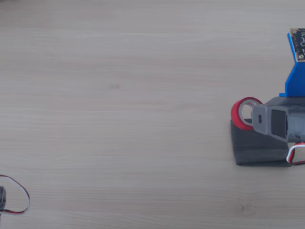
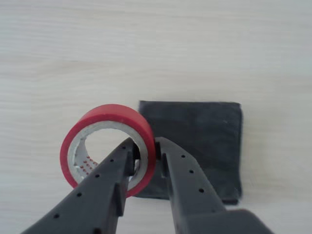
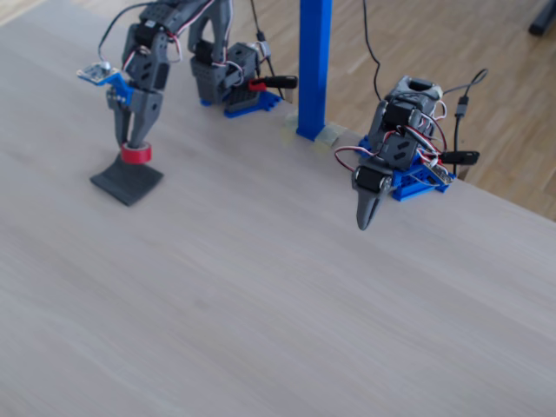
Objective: Grab the red tape and move it to the grey mat
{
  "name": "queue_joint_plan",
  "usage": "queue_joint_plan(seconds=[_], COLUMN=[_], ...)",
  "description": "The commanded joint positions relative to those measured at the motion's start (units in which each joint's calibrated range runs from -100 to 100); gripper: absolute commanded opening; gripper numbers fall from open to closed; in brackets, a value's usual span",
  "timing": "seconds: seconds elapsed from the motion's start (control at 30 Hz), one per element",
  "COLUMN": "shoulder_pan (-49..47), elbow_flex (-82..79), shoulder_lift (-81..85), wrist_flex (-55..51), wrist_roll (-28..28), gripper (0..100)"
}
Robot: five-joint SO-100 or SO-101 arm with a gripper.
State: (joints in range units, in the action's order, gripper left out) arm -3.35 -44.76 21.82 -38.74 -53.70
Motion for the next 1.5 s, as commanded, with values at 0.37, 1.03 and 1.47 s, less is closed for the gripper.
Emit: queue_joint_plan(seconds=[0.37, 1.03, 1.47], shoulder_pan=[12.5, 9.8, 6.0], elbow_flex=[-3.8, -2.3, 3.2], shoulder_lift=[3.5, -16.1, -25.0], wrist_flex=[0.7, 15.2, 15.2], wrist_roll=[0.3, 0.4, 0.4], gripper=[2, 2, 3])
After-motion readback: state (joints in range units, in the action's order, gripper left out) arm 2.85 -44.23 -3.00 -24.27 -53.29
